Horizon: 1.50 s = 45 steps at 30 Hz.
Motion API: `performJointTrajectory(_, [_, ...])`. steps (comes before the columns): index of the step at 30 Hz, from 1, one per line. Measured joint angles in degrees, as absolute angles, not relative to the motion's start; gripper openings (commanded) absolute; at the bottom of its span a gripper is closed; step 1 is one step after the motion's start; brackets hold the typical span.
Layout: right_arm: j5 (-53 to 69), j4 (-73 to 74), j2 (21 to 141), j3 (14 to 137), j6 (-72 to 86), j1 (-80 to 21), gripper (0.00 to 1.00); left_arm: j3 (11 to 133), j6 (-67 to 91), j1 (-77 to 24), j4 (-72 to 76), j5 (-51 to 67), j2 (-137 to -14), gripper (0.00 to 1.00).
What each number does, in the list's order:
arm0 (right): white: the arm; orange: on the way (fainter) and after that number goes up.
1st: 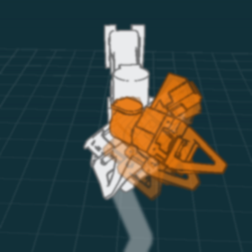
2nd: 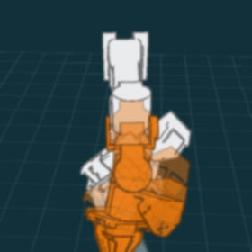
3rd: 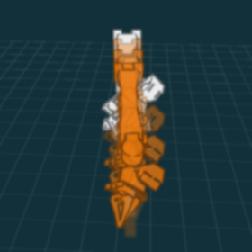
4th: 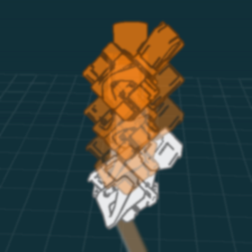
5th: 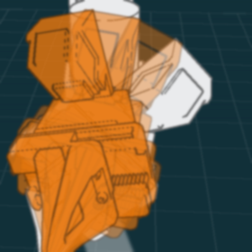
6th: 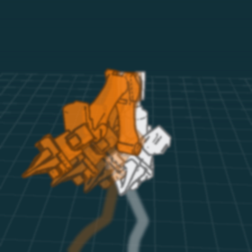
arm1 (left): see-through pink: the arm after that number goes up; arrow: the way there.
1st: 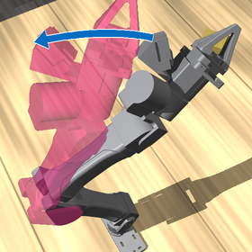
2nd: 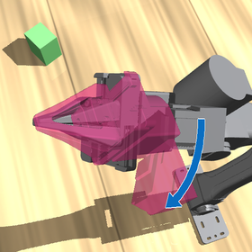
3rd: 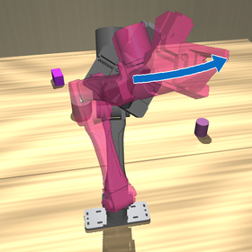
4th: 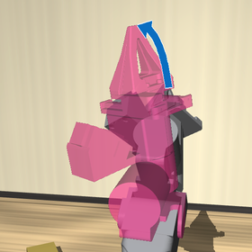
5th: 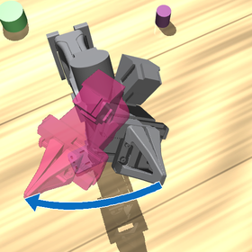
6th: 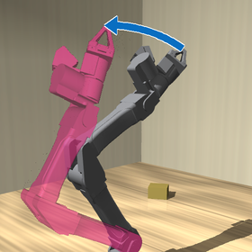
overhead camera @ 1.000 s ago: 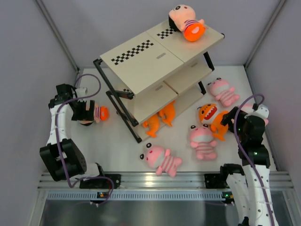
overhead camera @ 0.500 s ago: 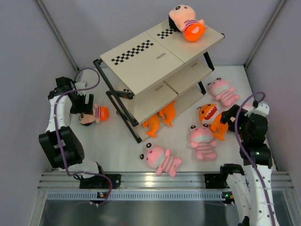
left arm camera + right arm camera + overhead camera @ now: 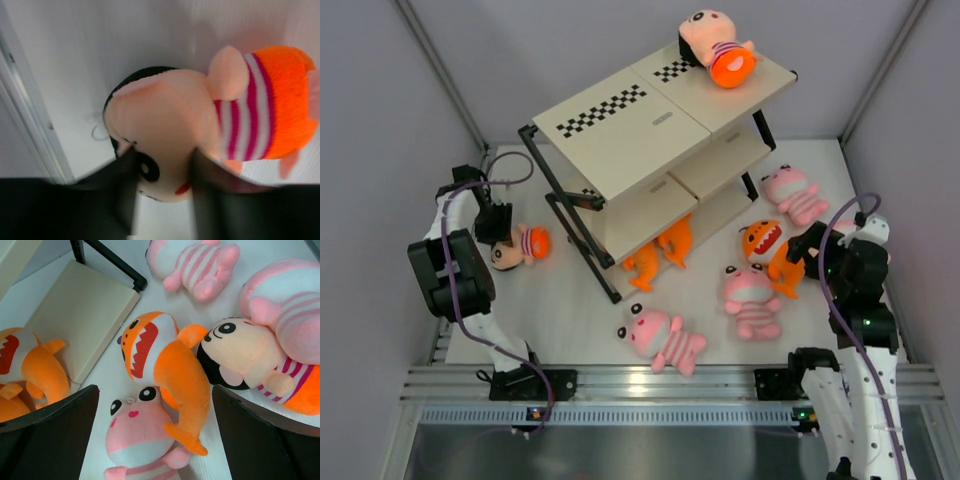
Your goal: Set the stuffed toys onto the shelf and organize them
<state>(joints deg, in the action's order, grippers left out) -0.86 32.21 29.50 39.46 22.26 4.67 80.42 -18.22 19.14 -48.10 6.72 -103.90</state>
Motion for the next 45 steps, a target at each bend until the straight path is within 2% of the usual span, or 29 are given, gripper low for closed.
performJointTrajectory(1, [-0.7,32.2,29.7,39.5,22.2,4.7,0.94,79.4,-18.0,19.1,-48.0,7.0,-103.5,0.0])
performJointTrajectory(7, [6.1,32.2,29.9,41.3,20.4,4.7,0.85,71.8,-19.6,19.2,-48.6,9.3,-94.5,0.0])
performJointTrajectory(12, [22.9,29.8,32.0,48.7,17.9,4.1,0.79,73.6,-21.4,19.2,-55.8,12.4,-83.1,0.0])
performJointTrajectory(20, [44.8,21.4,33.6,66.2,17.6,1.4,0.78,106.5,-23.5,19.1,-65.5,19.6,-71.0,0.0])
performJointTrajectory(26, [50.6,15.4,38.7,80.1,19.6,1.2,0.71,133.3,-20.3,19.1,-69.6,28.1,-72.4,0.0])
performJointTrajectory(29, [51.0,13.2,44.9,86.2,20.6,0.8,0.71,140.1,-18.4,19.1,-69.9,33.8,-73.8,0.0])
performJointTrajectory(33, [46.2,14.6,55.1,94.0,18.6,-8.6,0.73,139.6,-17.0,19.1,-70.9,38.5,-75.2,0.0])
performJointTrajectory(37, [32.3,22.8,69.3,109.7,9.8,-29.3,0.78,138.1,-16.4,19.1,-72.4,41.0,-78.7,0.0])
performJointTrajectory(40, [26.3,23.3,80.8,120.2,4.4,-42.9,0.81,136.7,-16.5,19.1,-73.0,41.4,-80.7,0.0])
performJointTrajectory(45, [23.4,22.2,93.3,126.4,0.7,-50.6,0.84,134.5,-16.7,19.1,-73.9,42.1,-80.0,0.0])
